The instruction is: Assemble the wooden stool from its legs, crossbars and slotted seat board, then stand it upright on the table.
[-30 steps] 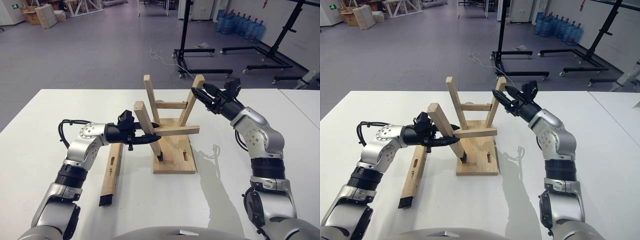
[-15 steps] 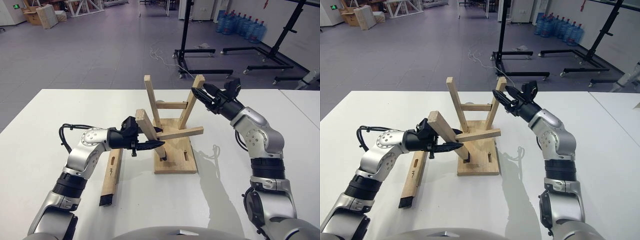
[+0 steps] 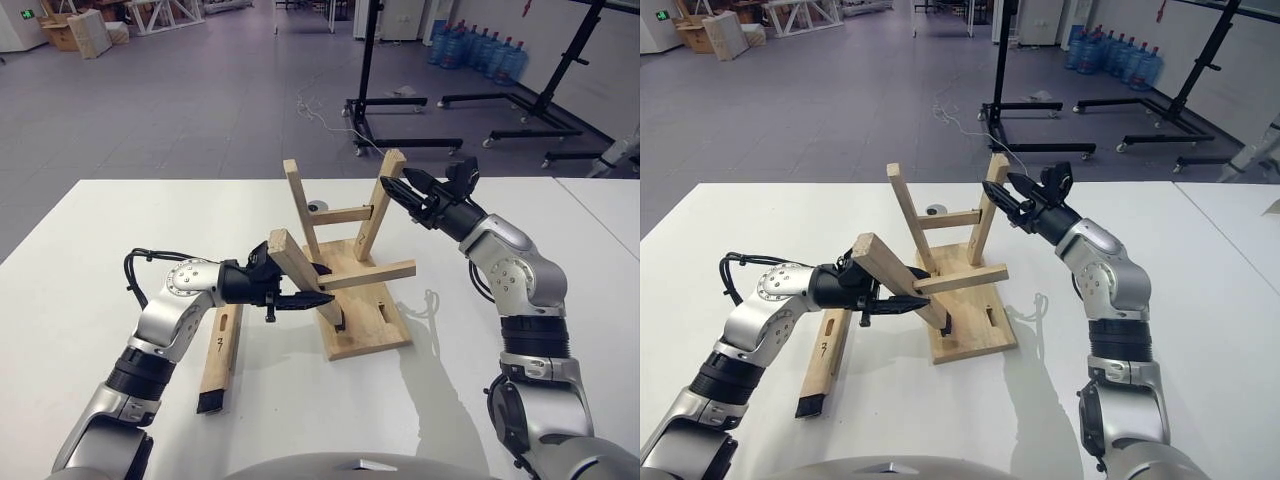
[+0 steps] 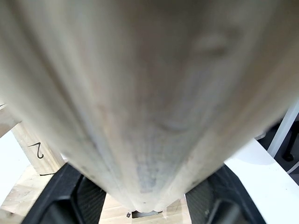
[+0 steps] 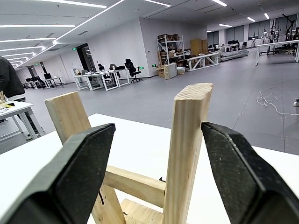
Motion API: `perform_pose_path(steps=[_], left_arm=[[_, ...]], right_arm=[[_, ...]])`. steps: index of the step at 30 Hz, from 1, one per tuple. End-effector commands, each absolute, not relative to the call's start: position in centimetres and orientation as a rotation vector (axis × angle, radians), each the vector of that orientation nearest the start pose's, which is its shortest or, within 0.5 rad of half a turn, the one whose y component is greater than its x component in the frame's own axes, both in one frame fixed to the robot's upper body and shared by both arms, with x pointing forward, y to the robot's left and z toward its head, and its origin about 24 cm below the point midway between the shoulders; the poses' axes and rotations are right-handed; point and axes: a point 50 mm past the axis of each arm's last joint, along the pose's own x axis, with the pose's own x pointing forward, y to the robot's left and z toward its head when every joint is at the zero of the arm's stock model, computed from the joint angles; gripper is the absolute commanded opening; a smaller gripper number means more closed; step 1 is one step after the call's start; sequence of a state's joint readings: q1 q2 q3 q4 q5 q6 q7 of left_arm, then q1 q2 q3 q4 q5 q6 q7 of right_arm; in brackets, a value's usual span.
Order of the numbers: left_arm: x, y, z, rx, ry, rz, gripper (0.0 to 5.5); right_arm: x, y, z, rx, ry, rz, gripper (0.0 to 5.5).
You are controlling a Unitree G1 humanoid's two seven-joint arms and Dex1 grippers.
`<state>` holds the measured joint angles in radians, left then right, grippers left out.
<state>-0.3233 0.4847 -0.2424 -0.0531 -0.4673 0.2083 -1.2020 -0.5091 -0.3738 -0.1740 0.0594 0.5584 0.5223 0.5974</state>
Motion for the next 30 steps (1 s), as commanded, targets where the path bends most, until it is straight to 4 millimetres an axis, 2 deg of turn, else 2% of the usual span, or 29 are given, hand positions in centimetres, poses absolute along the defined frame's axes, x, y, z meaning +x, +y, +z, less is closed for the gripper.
perform_pose_path(steps=[1, 6, 12, 19, 24, 30], left_arm=[[25.0, 13.2, 8.9, 0.129, 0.212, -1.481, 2.04], [24.9, 12.7, 9.7, 0.118, 0.201, -1.465, 2.04], [24.7, 12.2, 8.5, 0.115, 0.282, -1.409, 2.04], [24.7, 11.8, 7.2, 0.095, 0.338, -1.253, 2.04], [23.8, 11.4, 6.0, 0.191, 0.395, -1.281, 2.04], [22.7, 12.1, 4.6, 0.399, 0.512, -1.328, 2.04]], right_arm=[[32.0, -18.7, 16.4, 0.198, -0.033, 0.671, 3.39], [31.8, -18.9, 16.5, 0.190, -0.023, 0.672, 3.39], [31.7, -19.2, 17.0, 0.171, -0.026, 0.668, 3.39], [31.0, -19.5, 17.2, 0.141, -0.035, 0.660, 3.39], [30.7, -19.2, 17.2, 0.140, -0.035, 0.670, 3.39], [30.4, -18.8, 17.0, 0.152, -0.030, 0.685, 3.39]])
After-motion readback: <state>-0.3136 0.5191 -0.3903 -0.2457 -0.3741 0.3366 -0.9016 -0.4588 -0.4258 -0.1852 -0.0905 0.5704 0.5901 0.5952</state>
